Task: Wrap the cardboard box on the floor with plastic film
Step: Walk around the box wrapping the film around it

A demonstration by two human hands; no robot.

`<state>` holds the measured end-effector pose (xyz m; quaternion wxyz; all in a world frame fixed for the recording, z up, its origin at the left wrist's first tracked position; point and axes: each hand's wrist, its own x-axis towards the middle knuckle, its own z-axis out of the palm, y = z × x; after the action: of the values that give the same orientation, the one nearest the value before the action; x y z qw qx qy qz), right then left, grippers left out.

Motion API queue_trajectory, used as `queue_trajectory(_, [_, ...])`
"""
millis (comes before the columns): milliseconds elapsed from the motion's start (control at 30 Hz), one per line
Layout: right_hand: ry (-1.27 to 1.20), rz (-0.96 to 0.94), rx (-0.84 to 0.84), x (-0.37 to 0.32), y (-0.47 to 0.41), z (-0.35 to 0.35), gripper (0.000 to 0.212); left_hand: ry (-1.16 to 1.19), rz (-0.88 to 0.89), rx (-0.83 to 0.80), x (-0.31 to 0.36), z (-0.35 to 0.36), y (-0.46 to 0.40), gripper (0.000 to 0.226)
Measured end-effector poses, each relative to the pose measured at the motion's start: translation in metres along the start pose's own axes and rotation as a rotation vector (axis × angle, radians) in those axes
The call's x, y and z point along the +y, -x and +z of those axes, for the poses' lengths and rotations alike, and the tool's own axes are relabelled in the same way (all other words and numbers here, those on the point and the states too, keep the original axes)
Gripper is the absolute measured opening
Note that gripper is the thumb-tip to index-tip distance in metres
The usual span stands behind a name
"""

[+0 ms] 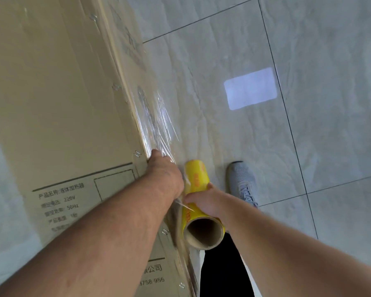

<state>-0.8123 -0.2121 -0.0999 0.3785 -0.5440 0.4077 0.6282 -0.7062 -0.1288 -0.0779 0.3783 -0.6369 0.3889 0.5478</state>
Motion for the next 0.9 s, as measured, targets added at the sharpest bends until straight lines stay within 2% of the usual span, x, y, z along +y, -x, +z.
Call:
queue_trajectory(67, [0.051, -0.022, -0.007, -0.008, -0.001, -0.003, 0.106, -0.037, -0.014, -0.02, 0.004, 0.003, -0.002, 0.054])
queue_trajectory(133, [0.082, -0.041, -0.011, -0.012, -0.003, 0.005, 0.108, -0.075, -0.026, -0.013, 0.006, 0.011, -0.005, 0.061])
queue_trajectory(167, [0.074, -0.043, -0.035, -0.014, -0.007, 0.013, 0.118, -0.093, -0.016, 0.008, 0.006, 0.016, -0.005, 0.063])
queue_trajectory(233, [-0.101, -0.014, -0.043, -0.012, -0.005, 0.025, 0.133, -0.087, 0.038, 0.089, 0.008, 0.021, -0.003, 0.065])
queue_trajectory(267, [-0.251, 0.008, -0.012, -0.006, -0.001, 0.027, 0.131, -0.068, 0.083, 0.13, 0.009, 0.023, -0.003, 0.066])
queue_trajectory(333, [-0.576, 0.066, 0.038, 0.014, 0.011, 0.024, 0.102, -0.031, 0.185, 0.191, 0.011, 0.028, -0.005, 0.062])
queue_trajectory(400, [-0.845, 0.14, -0.068, 0.035, 0.022, 0.023, 0.071, -0.008, 0.233, 0.211, 0.014, 0.034, -0.009, 0.055])
queue_trajectory(467, [-1.012, 0.153, -0.231, 0.044, 0.031, 0.027, 0.064, 0.017, 0.241, 0.222, 0.014, 0.038, -0.009, 0.052])
queue_trajectory(567, [-1.131, 0.174, -0.294, 0.044, 0.026, 0.036, 0.064, 0.003, 0.216, 0.197, 0.01, 0.035, -0.003, 0.046])
queue_trajectory(667, [-1.014, 0.163, -0.227, 0.049, 0.021, 0.029, 0.07, 0.044, 0.17, 0.168, 0.014, 0.032, 0.001, 0.046])
queue_trajectory(800, [-0.67, 0.039, -0.048, 0.056, 0.025, 0.015, 0.071, 0.076, 0.108, 0.135, 0.026, 0.03, 0.001, 0.048])
queue_trajectory(900, [-0.486, -0.034, 0.035, 0.044, 0.025, 0.012, 0.092, 0.003, 0.077, 0.12, 0.031, 0.035, 0.0, 0.045])
